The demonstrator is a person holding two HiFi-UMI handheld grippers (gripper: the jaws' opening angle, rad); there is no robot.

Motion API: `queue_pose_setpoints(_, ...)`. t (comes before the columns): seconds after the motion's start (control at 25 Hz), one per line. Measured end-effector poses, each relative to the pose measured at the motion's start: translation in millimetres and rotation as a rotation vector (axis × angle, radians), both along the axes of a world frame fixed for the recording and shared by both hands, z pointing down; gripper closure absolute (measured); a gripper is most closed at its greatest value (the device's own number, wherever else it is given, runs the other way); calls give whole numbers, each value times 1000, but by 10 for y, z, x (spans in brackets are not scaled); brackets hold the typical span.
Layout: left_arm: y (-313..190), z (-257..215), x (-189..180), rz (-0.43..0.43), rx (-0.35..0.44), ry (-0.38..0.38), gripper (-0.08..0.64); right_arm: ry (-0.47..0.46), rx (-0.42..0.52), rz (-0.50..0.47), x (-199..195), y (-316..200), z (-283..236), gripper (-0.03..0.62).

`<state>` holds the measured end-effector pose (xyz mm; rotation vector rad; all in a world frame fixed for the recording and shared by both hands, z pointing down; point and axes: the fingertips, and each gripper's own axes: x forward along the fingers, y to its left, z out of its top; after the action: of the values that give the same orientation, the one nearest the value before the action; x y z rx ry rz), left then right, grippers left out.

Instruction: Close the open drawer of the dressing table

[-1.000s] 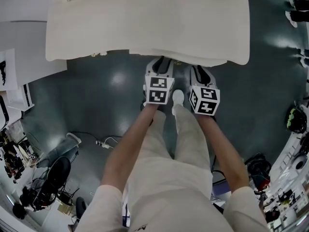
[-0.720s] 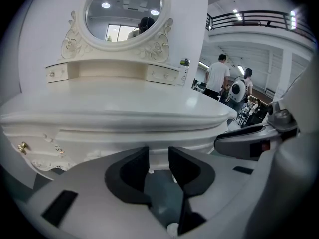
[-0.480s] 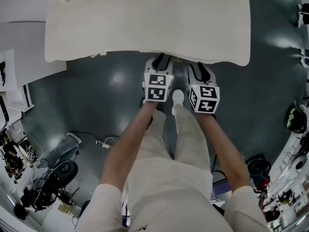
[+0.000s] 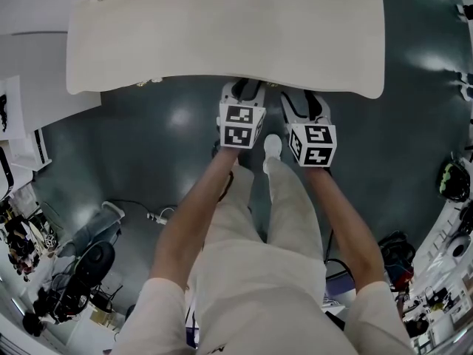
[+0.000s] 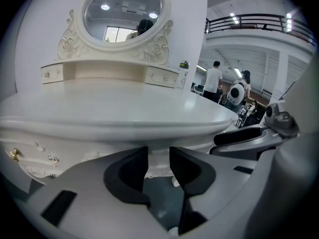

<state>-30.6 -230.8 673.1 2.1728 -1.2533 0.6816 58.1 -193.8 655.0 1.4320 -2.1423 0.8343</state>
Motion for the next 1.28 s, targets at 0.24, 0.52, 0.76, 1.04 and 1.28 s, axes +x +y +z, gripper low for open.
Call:
queue_pose_setpoints(0.24, -7, -5, 1, 15, 17, -3, 442, 0, 11, -9, -22, 5, 3, 353)
queue_pose_setpoints(0.52, 12, -6, -21, 14, 11, -5, 442, 1, 7, -7, -39, 17, 0, 353)
queue_pose_setpoints(0.76, 35, -28, 6, 38, 7, -13, 442, -16, -26, -30, -62, 51, 42, 368)
queue_pose_setpoints(1.04, 236, -139, 99, 70, -8, -29, 450, -3, -28, -64, -26, 177, -57, 395)
queue_pose_setpoints(1.28, 447, -317, 111, 67, -8, -17, 528, -38, -13, -65, 9, 316, -252, 554)
